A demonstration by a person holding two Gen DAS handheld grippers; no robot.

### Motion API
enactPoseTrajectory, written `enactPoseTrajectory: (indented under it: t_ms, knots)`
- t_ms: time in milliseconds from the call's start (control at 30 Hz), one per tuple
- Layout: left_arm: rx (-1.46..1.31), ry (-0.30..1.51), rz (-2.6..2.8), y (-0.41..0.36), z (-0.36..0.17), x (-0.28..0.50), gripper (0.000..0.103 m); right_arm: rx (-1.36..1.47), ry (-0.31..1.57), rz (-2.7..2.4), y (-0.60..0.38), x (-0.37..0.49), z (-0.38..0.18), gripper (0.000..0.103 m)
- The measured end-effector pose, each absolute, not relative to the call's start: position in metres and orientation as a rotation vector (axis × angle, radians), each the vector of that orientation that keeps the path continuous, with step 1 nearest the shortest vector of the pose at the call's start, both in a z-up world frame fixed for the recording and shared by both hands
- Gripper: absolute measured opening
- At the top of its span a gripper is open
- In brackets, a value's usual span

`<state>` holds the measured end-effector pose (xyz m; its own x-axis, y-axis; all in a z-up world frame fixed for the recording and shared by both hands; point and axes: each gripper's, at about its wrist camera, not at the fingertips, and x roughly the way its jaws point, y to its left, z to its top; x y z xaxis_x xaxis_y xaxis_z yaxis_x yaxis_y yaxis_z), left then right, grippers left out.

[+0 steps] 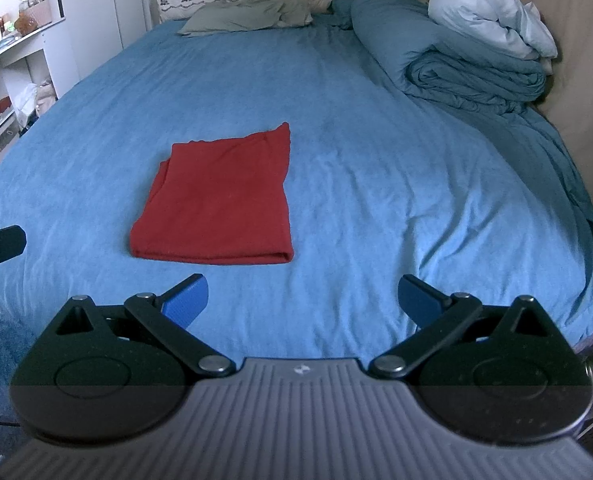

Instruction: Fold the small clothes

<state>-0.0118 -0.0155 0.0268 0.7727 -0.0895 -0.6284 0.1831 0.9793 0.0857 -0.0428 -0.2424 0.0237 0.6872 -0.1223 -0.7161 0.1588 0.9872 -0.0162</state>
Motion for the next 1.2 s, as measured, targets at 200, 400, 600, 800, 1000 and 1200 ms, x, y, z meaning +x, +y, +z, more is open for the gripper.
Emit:
enactPoseTrajectory:
  t_ms: [200, 400, 600, 800, 1000, 1200]
  knots:
    - [0.153, 0.667, -0.146, -0.0146, 0.0271, -0.0125, 0.103, 0.046, 0.797, -0.159, -0.2414, -0.0431, 0.0237, 0.103]
    - [0.153, 0.654, -0.145, -0.0148, 0.0278, -0.0146, 0.103, 0.045, 0.795, -0.16, -0.2398, -0.0431, 0.0246, 0.103]
    - [0.163, 0.637, -0.134, -0.0128, 0.0304, -0.0137, 0.103, 0.045, 0.796, -0.161, -0.2389, -0.0423, 0.0256, 0.103]
    - [0.154, 0.64, -0.125, -0.0111, 0.0307, -0.0107, 0.103, 0.045, 0.796, -0.163, -0.2379, -0.0422, 0.0254, 0.103]
    - [0.155, 0.649, -0.129, -0.012, 0.0288, -0.0088, 0.103, 0.044, 0.8, -0.16, -0.2388, -0.0396, 0.0267, 0.103]
    - [0.152, 0.647, -0.139, -0.0112, 0.0276, -0.0064, 0.103, 0.045, 0.804, -0.16, -0.241, -0.0357, 0.0254, 0.103]
